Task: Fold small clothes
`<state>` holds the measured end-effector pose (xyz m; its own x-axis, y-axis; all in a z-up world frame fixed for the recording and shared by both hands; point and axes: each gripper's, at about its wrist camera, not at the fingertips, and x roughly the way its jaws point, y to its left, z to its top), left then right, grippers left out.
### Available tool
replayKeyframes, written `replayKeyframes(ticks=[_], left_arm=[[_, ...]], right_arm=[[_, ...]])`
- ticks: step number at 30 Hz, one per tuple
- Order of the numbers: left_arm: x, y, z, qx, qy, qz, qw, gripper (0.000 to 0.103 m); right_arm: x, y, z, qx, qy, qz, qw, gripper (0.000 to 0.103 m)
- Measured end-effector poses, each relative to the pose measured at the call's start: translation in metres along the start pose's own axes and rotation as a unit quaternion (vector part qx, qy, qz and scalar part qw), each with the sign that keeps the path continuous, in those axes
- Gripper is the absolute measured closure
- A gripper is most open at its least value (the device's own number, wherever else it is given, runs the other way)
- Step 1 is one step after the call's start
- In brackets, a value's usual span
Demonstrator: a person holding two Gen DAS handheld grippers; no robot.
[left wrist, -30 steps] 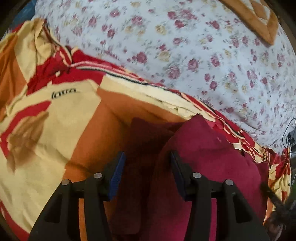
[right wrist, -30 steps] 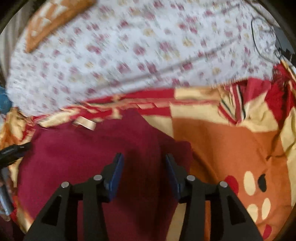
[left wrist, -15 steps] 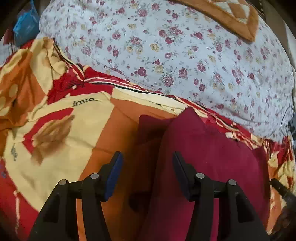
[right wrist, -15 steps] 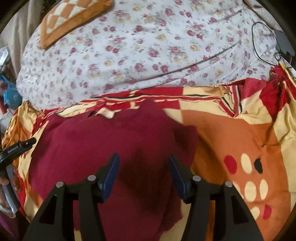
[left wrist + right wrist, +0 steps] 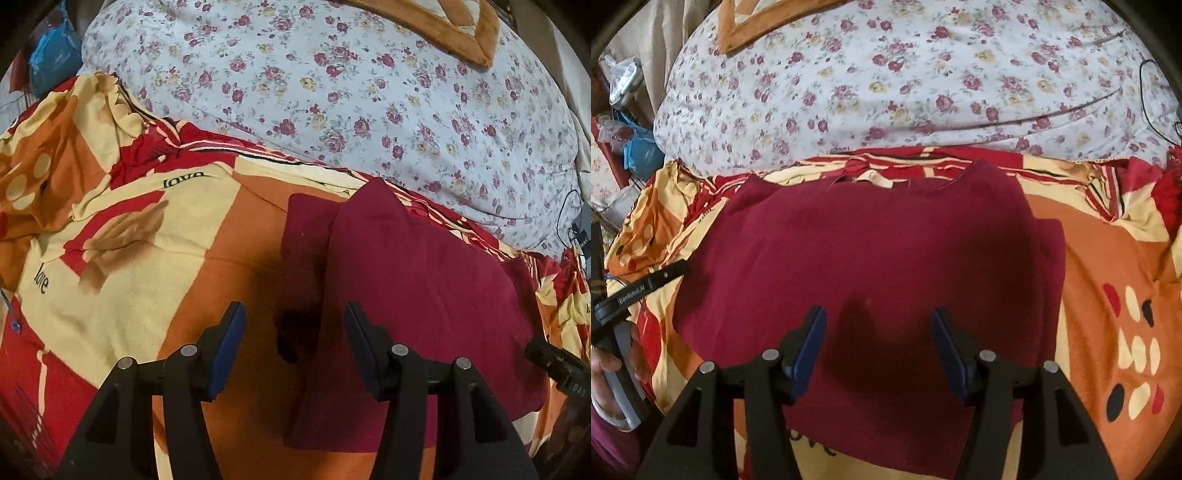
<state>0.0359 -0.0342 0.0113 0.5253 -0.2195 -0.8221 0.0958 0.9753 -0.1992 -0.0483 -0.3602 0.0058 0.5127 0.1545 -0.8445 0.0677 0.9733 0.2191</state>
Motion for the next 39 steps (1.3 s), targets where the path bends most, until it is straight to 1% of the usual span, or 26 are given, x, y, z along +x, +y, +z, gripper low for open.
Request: replayKeyframes(ticks=[6, 10, 13, 17, 19, 22, 24, 25, 26, 27, 29, 31, 35, 39], left_arm=[[0.004, -0.003, 0.001, 0.000, 0.004, -0.004, 1.0000, 0.058], [0.007, -0.007, 0.010, 0.006, 0.000, -0.014, 0.9999, 0.058], [0.015, -0.013, 0.025, 0.017, 0.005, -0.024, 0.9996, 0.058], [0.031, -0.020, 0.046, 0.016, 0.014, -0.034, 0.9992, 0.058], [0.039, -0.025, 0.054, 0.021, 0.018, -0.033, 0.9990, 0.058], [0.056, -0.034, 0.066, 0.039, 0.025, -0.021, 0.9987, 0.058], [0.067, -0.038, 0.072, 0.044, 0.033, -0.022, 0.9982, 0.058], [0.070, -0.038, 0.073, 0.044, 0.035, -0.023, 0.9982, 0.061], [0.075, -0.038, 0.075, 0.041, 0.037, -0.025, 0.9982, 0.069], [0.080, -0.038, 0.077, 0.040, 0.041, -0.025, 0.9981, 0.074], [0.085, -0.038, 0.078, 0.036, 0.047, -0.033, 0.9977, 0.086], [0.086, -0.039, 0.076, 0.036, 0.044, -0.037, 0.9977, 0.090], [0.083, -0.047, 0.073, 0.058, 0.030, -0.025, 0.9976, 0.097], [0.083, -0.043, 0.076, 0.046, 0.032, -0.029, 0.9980, 0.100]], right_arm=[[0.001, -0.011, -0.008, 0.010, 0.006, -0.001, 1.000, 0.039], [-0.005, -0.021, -0.009, 0.022, -0.001, -0.001, 1.000, 0.038], [-0.008, -0.029, -0.010, 0.033, -0.005, 0.000, 0.999, 0.037], [-0.007, -0.038, -0.010, 0.045, -0.005, 0.007, 0.999, 0.037], [-0.007, -0.040, -0.010, 0.043, -0.006, 0.007, 0.999, 0.037], [-0.007, -0.040, -0.010, 0.045, -0.007, 0.006, 0.999, 0.037], [-0.007, -0.040, -0.011, 0.047, -0.007, 0.007, 0.999, 0.037], [-0.006, -0.041, -0.010, 0.048, -0.006, 0.008, 0.999, 0.037], [-0.005, -0.042, -0.010, 0.049, -0.006, 0.009, 0.999, 0.037], [-0.005, -0.043, -0.009, 0.049, -0.006, 0.009, 0.999, 0.037], [-0.004, -0.045, -0.008, 0.049, -0.005, 0.009, 0.999, 0.037], [-0.004, -0.046, -0.007, 0.048, -0.005, 0.009, 0.999, 0.037], [-0.002, -0.047, -0.007, 0.048, -0.003, 0.008, 0.999, 0.037], [0.000, -0.047, -0.006, 0.047, -0.003, 0.008, 0.999, 0.037]])
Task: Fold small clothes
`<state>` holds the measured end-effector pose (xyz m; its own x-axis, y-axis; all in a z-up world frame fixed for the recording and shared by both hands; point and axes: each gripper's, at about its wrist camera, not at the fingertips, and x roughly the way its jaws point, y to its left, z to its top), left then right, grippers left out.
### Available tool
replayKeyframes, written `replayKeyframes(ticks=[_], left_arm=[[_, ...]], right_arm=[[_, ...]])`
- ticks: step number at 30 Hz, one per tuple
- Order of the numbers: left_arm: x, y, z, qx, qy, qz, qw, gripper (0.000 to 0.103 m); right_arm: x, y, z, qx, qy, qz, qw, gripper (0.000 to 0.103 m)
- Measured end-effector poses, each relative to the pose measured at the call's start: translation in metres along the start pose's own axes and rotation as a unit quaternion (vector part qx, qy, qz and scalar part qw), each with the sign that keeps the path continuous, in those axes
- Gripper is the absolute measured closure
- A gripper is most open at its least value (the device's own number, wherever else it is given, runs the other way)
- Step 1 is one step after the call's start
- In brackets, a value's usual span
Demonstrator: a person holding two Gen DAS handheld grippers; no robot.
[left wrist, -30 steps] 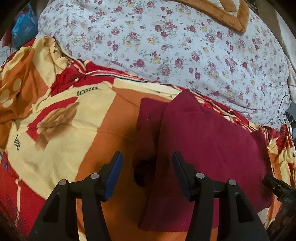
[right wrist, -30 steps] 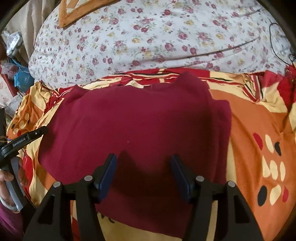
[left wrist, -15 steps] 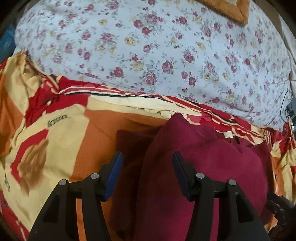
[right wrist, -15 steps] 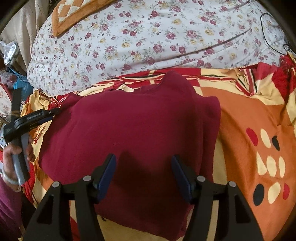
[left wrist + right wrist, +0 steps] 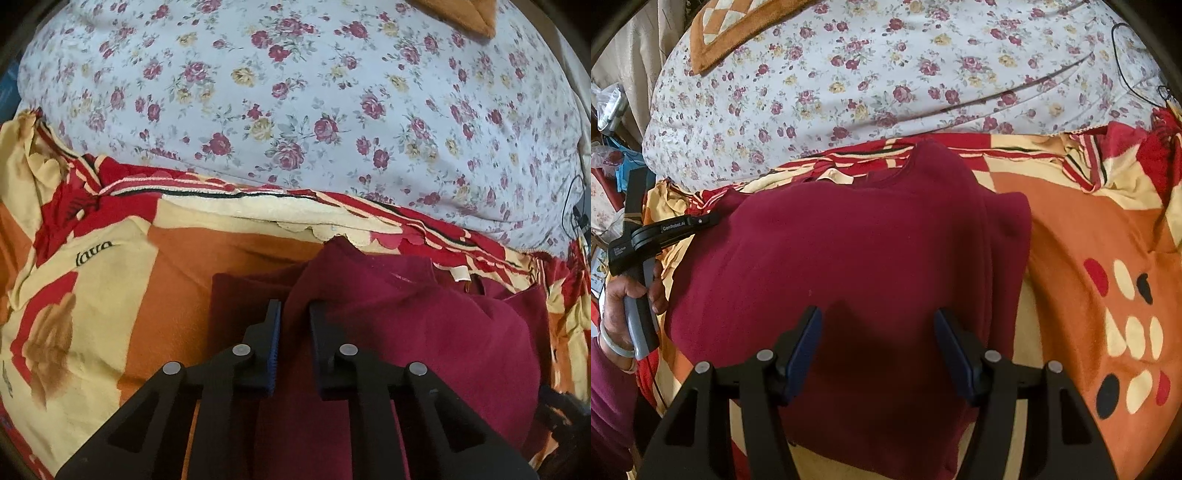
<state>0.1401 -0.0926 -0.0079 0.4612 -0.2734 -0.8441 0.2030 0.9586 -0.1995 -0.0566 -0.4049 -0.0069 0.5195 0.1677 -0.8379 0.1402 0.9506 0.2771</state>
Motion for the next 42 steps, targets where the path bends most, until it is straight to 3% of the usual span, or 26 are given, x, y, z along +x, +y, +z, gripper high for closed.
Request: replayKeyframes(ticks=[8, 19, 27, 38, 42], left_arm=[[0.006, 0.018, 0.001, -0.052, 0.016, -0.021, 0.9983, 0.101], [-0.026, 0.014, -0.010, -0.030, 0.003, -0.012, 0.9995, 0.100], [-0.062, 0.020, -0.038, -0.007, -0.005, 0.001, 1.0000, 0.096], [-0.078, 0.043, -0.096, -0.031, 0.011, -0.013, 0.9994, 0.093], [-0.076, 0.043, -0.100, -0.037, 0.017, -0.024, 0.9989, 0.093]], right_arm=[[0.004, 0.000, 0.001, 0.002, 0.003, 0.003, 1.000, 0.037], [-0.020, -0.007, -0.007, 0.010, -0.012, 0.002, 1.000, 0.031], [-0.039, -0.015, -0.017, 0.007, -0.027, -0.026, 0.999, 0.029], [-0.046, -0.029, -0.030, 0.010, -0.035, -0.033, 0.999, 0.029], [-0.037, -0.026, -0.032, 0.003, -0.028, -0.033, 0.999, 0.035]])
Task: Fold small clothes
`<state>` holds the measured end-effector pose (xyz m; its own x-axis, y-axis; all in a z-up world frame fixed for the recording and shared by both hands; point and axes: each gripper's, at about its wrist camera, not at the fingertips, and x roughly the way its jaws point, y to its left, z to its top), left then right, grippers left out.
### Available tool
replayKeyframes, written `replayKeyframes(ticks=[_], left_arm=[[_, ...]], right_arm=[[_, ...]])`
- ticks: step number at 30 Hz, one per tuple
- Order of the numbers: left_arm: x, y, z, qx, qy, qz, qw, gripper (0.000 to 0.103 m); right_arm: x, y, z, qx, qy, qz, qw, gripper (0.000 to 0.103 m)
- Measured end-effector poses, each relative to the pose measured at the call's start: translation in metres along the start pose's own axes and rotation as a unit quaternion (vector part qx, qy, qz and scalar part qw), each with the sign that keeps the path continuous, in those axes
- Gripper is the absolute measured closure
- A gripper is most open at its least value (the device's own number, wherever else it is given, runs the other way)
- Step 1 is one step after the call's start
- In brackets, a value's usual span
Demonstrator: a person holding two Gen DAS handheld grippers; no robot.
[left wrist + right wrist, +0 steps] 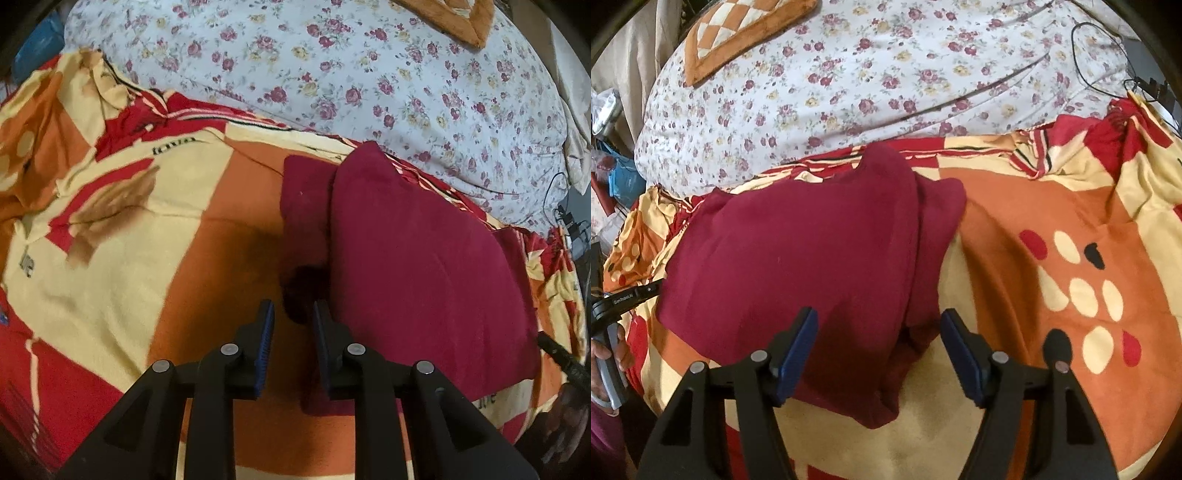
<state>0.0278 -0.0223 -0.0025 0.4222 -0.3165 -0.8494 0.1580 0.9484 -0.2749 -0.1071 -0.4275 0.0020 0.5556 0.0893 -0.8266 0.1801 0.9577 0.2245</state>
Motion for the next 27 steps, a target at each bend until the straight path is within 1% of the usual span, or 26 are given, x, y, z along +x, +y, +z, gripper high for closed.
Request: replayKeyframes(ticks=[1, 4, 7, 11, 12, 13, 14, 16, 17, 19, 20, 22, 25, 27], left_arm=[[0.000, -0.001, -0.001, -0.001, 0.000, -0.006, 1.0000, 0.093], [-0.004, -0.008, -0.009, 0.005, -0.002, -0.017, 0.9998, 0.093], [-0.008, -0.007, -0.014, -0.003, -0.009, -0.021, 0.9997, 0.093], [-0.011, -0.001, -0.012, -0.024, -0.013, -0.047, 0.9985, 0.093], [-0.009, -0.002, -0.012, -0.025, -0.009, -0.049, 0.9985, 0.093], [-0.008, -0.002, -0.012, -0.026, -0.006, -0.049, 0.9984, 0.093], [-0.007, -0.003, -0.012, -0.029, -0.004, -0.052, 0.9982, 0.093], [-0.008, -0.003, -0.012, -0.035, -0.010, -0.056, 0.9978, 0.093], [-0.010, -0.001, -0.013, -0.042, -0.016, -0.062, 0.9971, 0.093], [-0.015, 0.002, -0.013, -0.058, -0.025, -0.075, 0.9952, 0.093], [-0.017, 0.004, -0.013, -0.064, -0.029, -0.081, 0.9942, 0.093], [-0.018, 0.004, -0.015, -0.062, -0.031, -0.082, 0.9942, 0.093], [-0.023, 0.004, -0.015, -0.058, -0.040, -0.085, 0.9939, 0.093], [-0.031, 0.011, -0.015, -0.076, -0.061, -0.105, 0.9897, 0.084]], right_arm=[[0.001, 0.002, -0.001, -0.004, 0.000, -0.001, 1.000, 0.039], [0.000, 0.007, -0.004, -0.022, -0.003, -0.013, 1.000, 0.043], [-0.004, 0.004, -0.005, -0.020, -0.005, -0.010, 1.000, 0.043], [-0.003, 0.001, -0.004, -0.020, -0.005, -0.002, 1.000, 0.044], [-0.003, 0.002, -0.004, -0.025, -0.006, 0.001, 1.000, 0.051], [-0.001, 0.005, -0.005, -0.035, -0.004, 0.005, 0.999, 0.064], [0.000, 0.009, -0.006, -0.044, -0.002, 0.006, 0.999, 0.069], [0.003, 0.015, -0.009, -0.063, -0.006, -0.002, 0.998, 0.077], [0.004, 0.017, -0.010, -0.069, -0.007, -0.002, 0.998, 0.079], [0.008, 0.016, -0.011, -0.066, -0.003, 0.002, 0.998, 0.079], [0.012, 0.013, -0.011, -0.057, 0.001, 0.011, 0.998, 0.079], [0.014, 0.006, -0.010, -0.035, 0.004, 0.026, 0.999, 0.079], [0.013, 0.006, -0.011, -0.035, -0.001, 0.030, 0.999, 0.078], [0.013, 0.007, -0.012, -0.036, -0.001, 0.030, 0.999, 0.078]])
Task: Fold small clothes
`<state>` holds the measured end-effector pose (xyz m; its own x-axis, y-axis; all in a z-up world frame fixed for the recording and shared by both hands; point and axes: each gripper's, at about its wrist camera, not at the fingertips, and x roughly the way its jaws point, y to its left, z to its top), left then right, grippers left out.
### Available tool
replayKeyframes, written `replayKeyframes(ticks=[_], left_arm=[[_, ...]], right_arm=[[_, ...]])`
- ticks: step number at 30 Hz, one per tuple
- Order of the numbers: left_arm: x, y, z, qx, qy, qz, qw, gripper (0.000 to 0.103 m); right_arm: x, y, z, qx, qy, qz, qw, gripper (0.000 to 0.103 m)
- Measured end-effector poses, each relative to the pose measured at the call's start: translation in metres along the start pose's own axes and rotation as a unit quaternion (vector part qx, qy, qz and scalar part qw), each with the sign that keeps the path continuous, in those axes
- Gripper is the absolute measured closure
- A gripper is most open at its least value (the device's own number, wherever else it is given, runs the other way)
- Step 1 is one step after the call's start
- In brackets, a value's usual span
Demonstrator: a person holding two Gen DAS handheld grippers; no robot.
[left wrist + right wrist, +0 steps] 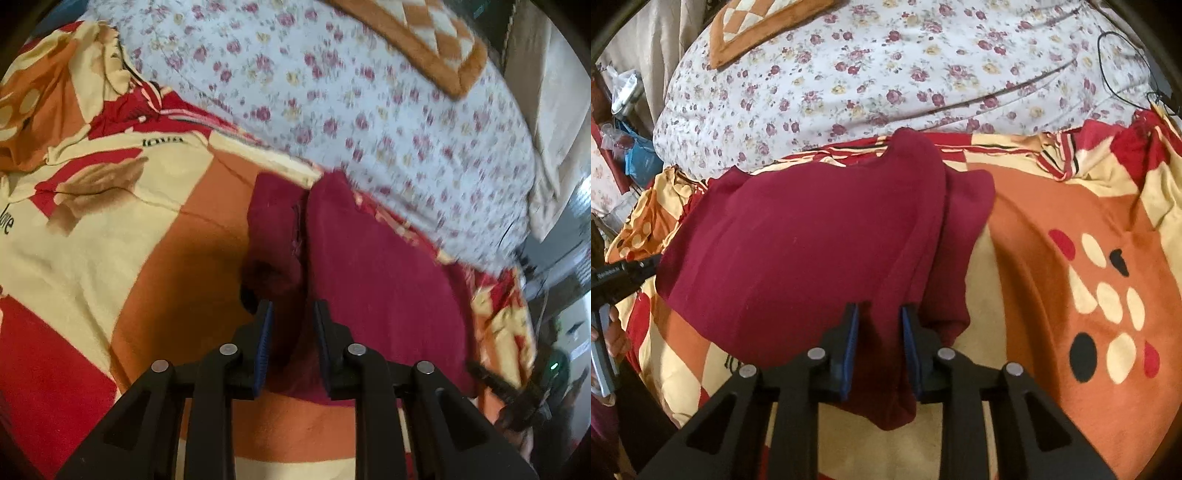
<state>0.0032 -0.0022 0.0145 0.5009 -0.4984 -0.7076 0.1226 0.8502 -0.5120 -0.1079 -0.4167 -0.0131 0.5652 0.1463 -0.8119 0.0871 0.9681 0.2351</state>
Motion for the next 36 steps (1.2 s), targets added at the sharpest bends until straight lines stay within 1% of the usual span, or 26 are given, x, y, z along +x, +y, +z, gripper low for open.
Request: replayKeyframes(ticks=[1, 2, 4, 6, 7, 8, 9, 10, 11, 13, 17, 18, 19, 21, 23, 24, 25, 26, 27, 28, 29, 30, 32, 34, 36], left_arm=[[-0.003, 0.002, 0.001, -0.007, -0.005, -0.009, 0.9999, 0.077], [-0.003, 0.003, 0.002, -0.011, -0.002, -0.011, 0.9999, 0.076], [0.002, 0.001, 0.002, -0.002, 0.009, -0.001, 1.0000, 0.076], [0.014, -0.005, -0.001, 0.014, 0.027, 0.010, 0.9995, 0.076], [0.020, -0.008, -0.003, 0.023, 0.037, 0.016, 0.9989, 0.076], [0.026, -0.011, -0.006, 0.032, 0.045, 0.021, 0.9983, 0.078], [0.029, -0.013, -0.009, 0.039, 0.047, 0.022, 0.9979, 0.083], [0.032, -0.016, -0.012, 0.048, 0.046, 0.028, 0.9974, 0.097], [0.033, -0.019, -0.015, 0.059, 0.043, 0.037, 0.9966, 0.103], [0.030, -0.018, -0.016, 0.061, 0.042, 0.024, 0.9970, 0.103], [0.006, -0.012, -0.016, 0.059, 0.039, -0.009, 0.9975, 0.103], [0.005, -0.011, -0.016, 0.058, 0.040, -0.010, 0.9974, 0.103], [0.004, -0.008, -0.018, 0.056, 0.045, -0.011, 0.9974, 0.103], [0.014, -0.001, -0.022, 0.053, 0.059, 0.001, 0.9968, 0.103], [0.026, 0.006, -0.025, 0.039, 0.075, 0.006, 0.9964, 0.103], [0.026, 0.007, -0.025, 0.032, 0.076, 0.001, 0.9966, 0.103], [0.025, 0.006, -0.023, 0.030, 0.074, 0.002, 0.9968, 0.103], [0.022, 0.003, -0.021, 0.036, 0.072, 0.007, 0.9967, 0.097], [0.019, 0.000, -0.017, 0.042, 0.066, 0.020, 0.9968, 0.091], [0.015, -0.004, -0.012, 0.052, 0.052, 0.038, 0.9966, 0.084], [0.012, -0.009, -0.006, 0.060, 0.038, 0.048, 0.9963, 0.083], [0.012, -0.012, 0.000, 0.064, 0.030, 0.049, 0.9963, 0.083], [0.015, -0.021, 0.017, 0.064, 0.019, 0.048, 0.9966, 0.083], [0.025, -0.028, 0.032, 0.069, 0.015, 0.048, 0.9963, 0.082], [0.044, -0.036, 0.046, 0.072, 0.012, 0.065, 0.9952, 0.082]], right_arm=[[0.000, -0.001, 0.000, 0.005, 0.000, 0.004, 1.000, 0.078], [-0.001, -0.002, 0.000, 0.008, -0.001, 0.006, 1.000, 0.078], [-0.001, -0.004, 0.001, 0.016, -0.001, 0.013, 1.000, 0.076], [-0.001, -0.006, 0.000, 0.025, -0.002, 0.023, 0.999, 0.073], [0.000, -0.006, 0.000, 0.028, -0.003, 0.025, 0.999, 0.073], [0.001, -0.005, 0.000, 0.025, -0.004, 0.023, 0.999, 0.073], [0.001, -0.004, 0.000, 0.023, -0.004, 0.021, 1.000, 0.076], [0.000, -0.004, -0.001, 0.023, -0.007, 0.016, 1.000, 0.087], [0.000, -0.004, -0.001, 0.028, -0.007, 0.018, 0.999, 0.088], [-0.006, -0.008, 0.000, 0.043, -0.010, 0.035, 0.998, 0.091], [-0.030, -0.018, 0.003, 0.063, -0.025, 0.082, 0.994, 0.092], [-0.035, -0.020, 0.003, 0.068, -0.027, 0.094, 0.993, 0.097], [-0.036, -0.022, 0.002, 0.069, -0.026, 0.097, 0.993, 0.097], [-0.031, -0.026, 0.000, 0.071, -0.017, 0.090, 0.993, 0.097], [-0.014, -0.031, -0.003, 0.079, 0.009, 0.075, 0.994, 0.097], [-0.009, -0.032, -0.004, 0.082, 0.019, 0.071, 0.994, 0.096], [-0.008, -0.032, -0.004, 0.087, 0.024, 0.054, 0.994, 0.088], [-0.010, -0.032, -0.004, 0.088, 0.020, 0.045, 0.995, 0.083], [-0.015, -0.033, -0.001, 0.090, 0.012, 0.032, 0.995, 0.073], [-0.022, -0.033, 0.004, 0.091, -0.001, 0.027, 0.995, 0.070], [-0.028, -0.033, 0.011, 0.091, -0.014, 0.027, 0.995, 0.070], [-0.033, -0.032, 0.020, 0.088, -0.029, 0.030, 0.995, 0.070], [-0.032, -0.024, 0.039, 0.073, -0.040, 0.029, 0.996, 0.070], [-0.024, -0.012, 0.058, 0.056, -0.046, 0.028, 0.997, 0.070], [-0.008, -0.001, 0.077, 0.043, -0.044, 0.035, 0.998, 0.070]])
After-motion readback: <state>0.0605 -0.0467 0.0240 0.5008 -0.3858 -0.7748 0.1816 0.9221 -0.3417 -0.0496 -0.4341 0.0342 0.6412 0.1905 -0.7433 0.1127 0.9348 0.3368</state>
